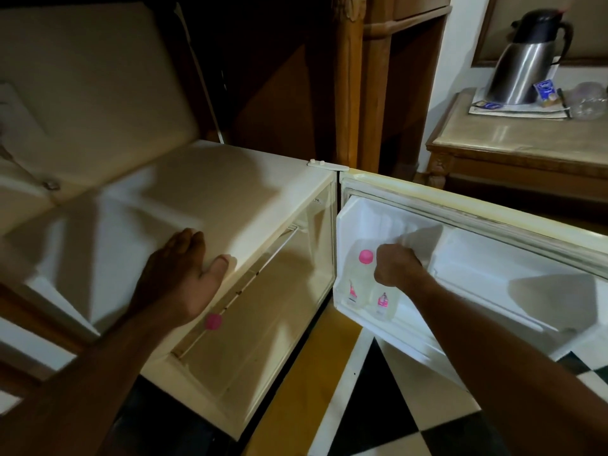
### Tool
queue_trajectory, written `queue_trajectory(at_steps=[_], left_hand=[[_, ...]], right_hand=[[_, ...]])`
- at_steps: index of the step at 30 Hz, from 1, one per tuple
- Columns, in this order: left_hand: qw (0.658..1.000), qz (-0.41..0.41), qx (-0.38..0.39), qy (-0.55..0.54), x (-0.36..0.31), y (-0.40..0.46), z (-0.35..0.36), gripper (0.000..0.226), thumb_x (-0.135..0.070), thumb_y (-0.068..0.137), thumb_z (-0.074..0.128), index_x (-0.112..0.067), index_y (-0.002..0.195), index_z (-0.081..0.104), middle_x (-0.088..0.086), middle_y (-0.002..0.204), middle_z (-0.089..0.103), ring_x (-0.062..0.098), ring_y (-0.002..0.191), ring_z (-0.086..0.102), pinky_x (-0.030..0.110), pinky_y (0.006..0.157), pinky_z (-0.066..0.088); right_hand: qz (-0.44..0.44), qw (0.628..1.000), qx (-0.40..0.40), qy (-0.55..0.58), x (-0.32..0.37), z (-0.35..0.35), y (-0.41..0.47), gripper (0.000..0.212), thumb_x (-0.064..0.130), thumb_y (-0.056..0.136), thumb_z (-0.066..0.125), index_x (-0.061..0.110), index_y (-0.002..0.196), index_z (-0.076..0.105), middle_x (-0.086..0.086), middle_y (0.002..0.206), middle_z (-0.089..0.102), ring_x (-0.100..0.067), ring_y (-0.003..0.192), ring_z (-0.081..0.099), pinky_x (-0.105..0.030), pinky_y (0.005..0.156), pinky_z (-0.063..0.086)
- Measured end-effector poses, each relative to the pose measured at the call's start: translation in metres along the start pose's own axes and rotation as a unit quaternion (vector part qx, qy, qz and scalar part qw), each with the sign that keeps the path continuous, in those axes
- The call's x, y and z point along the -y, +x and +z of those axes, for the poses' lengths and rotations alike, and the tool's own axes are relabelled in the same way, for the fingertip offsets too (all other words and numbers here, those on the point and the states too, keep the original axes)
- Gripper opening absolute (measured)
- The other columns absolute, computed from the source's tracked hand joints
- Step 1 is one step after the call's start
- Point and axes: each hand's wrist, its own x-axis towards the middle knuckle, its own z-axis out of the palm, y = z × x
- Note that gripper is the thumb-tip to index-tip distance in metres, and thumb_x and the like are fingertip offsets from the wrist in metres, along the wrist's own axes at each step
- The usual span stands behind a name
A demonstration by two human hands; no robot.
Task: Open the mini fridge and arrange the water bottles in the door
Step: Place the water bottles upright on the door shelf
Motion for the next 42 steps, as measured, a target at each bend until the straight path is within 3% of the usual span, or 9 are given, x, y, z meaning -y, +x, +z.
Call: queue_trajectory(at_steps=[7, 13, 18, 21, 23, 27, 34, 38, 42], left_hand=[[1.0, -0.007, 0.007, -0.003, -0.001, -0.001, -0.001, 0.074, -0.059, 0.092, 0.021, -0.017, 0.151, 0.01, 0.004, 0.162, 0.006, 0.02, 0.148, 0.004, 0.038, 0.119, 0.007], [1.0, -0.007, 0.017, -0.021, 0.003, 0.001, -0.001, 0.073, -0.06, 0.092, 0.021, -0.02, 0.152, 0.009, 0.001, 0.162, 0.006, 0.017, 0.148, 0.003, 0.039, 0.118, 0.006], [1.0, -0.007, 0.022, -0.019, 0.004, 0.003, 0.001, 0.074, -0.061, 0.091, 0.021, -0.021, 0.152, 0.008, 0.001, 0.162, 0.004, 0.016, 0.148, 0.002, 0.038, 0.118, 0.004], [1.0, -0.007, 0.022, -0.01, 0.005, 0.004, 0.003, 0.075, -0.062, 0.091, 0.019, -0.02, 0.152, 0.006, 0.001, 0.162, 0.002, 0.017, 0.148, 0.0, 0.038, 0.118, 0.003], [1.0, -0.007, 0.027, -0.012, 0.006, 0.005, 0.004, 0.075, -0.063, 0.09, 0.018, -0.021, 0.151, 0.004, 0.001, 0.162, 0.0, 0.017, 0.148, -0.001, 0.038, 0.118, 0.003], [1.0, -0.007, 0.023, -0.01, 0.006, 0.003, 0.005, 0.075, -0.063, 0.09, 0.018, -0.021, 0.151, 0.004, 0.001, 0.162, 0.0, 0.017, 0.148, -0.001, 0.038, 0.118, 0.003], [1.0, -0.001, 0.016, -0.011, 0.003, 0.0, 0.0, 0.077, -0.064, 0.09, 0.017, -0.019, 0.152, 0.007, 0.004, 0.162, 0.005, 0.019, 0.148, 0.004, 0.041, 0.118, 0.009], [1.0, 0.012, 0.014, -0.016, 0.001, -0.006, -0.003, 0.08, -0.065, 0.089, 0.018, -0.015, 0.151, 0.01, 0.007, 0.161, 0.008, 0.022, 0.148, 0.006, 0.041, 0.118, 0.01], [1.0, 0.018, 0.013, -0.016, 0.003, -0.005, -0.002, 0.093, -0.071, 0.079, 0.012, -0.012, 0.151, 0.015, 0.01, 0.161, 0.012, 0.024, 0.147, 0.009, 0.043, 0.118, 0.012]], right_hand=[[-0.039, 0.961, -0.267, -0.053, 0.064, 0.002, -0.046, 0.019, 0.015, 0.077, 0.065, 0.003, 0.092, 0.064, -0.017, 0.087, 0.065, -0.036, 0.081, 0.064, -0.036, 0.063, 0.047], [-0.192, 0.903, 0.098, 0.373, 0.194, 0.062, -0.078, 0.075, 0.042, 0.082, 0.071, 0.016, 0.146, 0.04, -0.011, 0.135, 0.06, -0.029, 0.121, 0.06, -0.032, 0.095, 0.05], [-0.205, 0.898, 0.093, 0.377, 0.245, 0.096, -0.082, 0.036, 0.032, 0.089, 0.064, 0.005, 0.113, 0.068, -0.012, 0.114, 0.071, -0.028, 0.108, 0.065, -0.033, 0.092, 0.052], [-0.153, 0.87, 0.09, 0.46, 0.239, 0.101, -0.083, 0.023, 0.021, 0.085, 0.067, 0.004, 0.099, 0.072, -0.01, 0.1, 0.072, -0.015, 0.085, 0.065, -0.012, 0.07, 0.049], [-0.094, 0.82, 0.105, 0.554, 0.225, 0.103, -0.093, 0.009, 0.016, 0.078, 0.07, 0.008, 0.082, 0.068, -0.007, 0.08, 0.068, -0.014, 0.067, 0.063, -0.024, 0.064, 0.056], [0.036, 0.666, 0.122, 0.735, 0.17, 0.114, -0.132, 0.015, 0.006, 0.081, 0.073, 0.008, 0.09, 0.062, -0.013, 0.092, 0.069, -0.029, 0.081, 0.071, -0.043, 0.076, 0.063], [0.231, 0.591, -0.026, 0.772, 0.048, 0.118, -0.195, 0.012, -0.005, 0.083, 0.069, -0.003, 0.094, 0.064, -0.029, 0.099, 0.067, -0.039, 0.09, 0.072, -0.041, 0.073, 0.062], [0.296, 0.604, -0.149, 0.725, -0.012, 0.087, -0.212, 0.014, -0.002, 0.082, 0.071, 0.004, 0.086, 0.059, -0.023, 0.089, 0.067, -0.035, 0.078, 0.073, -0.041, 0.075, 0.061], [0.329, 0.707, -0.231, 0.582, -0.062, 0.068, -0.21, 0.015, 0.025, 0.075, 0.074, 0.019, 0.082, 0.063, -0.011, 0.082, 0.072, -0.029, 0.073, 0.073, -0.051, 0.078, 0.061]])
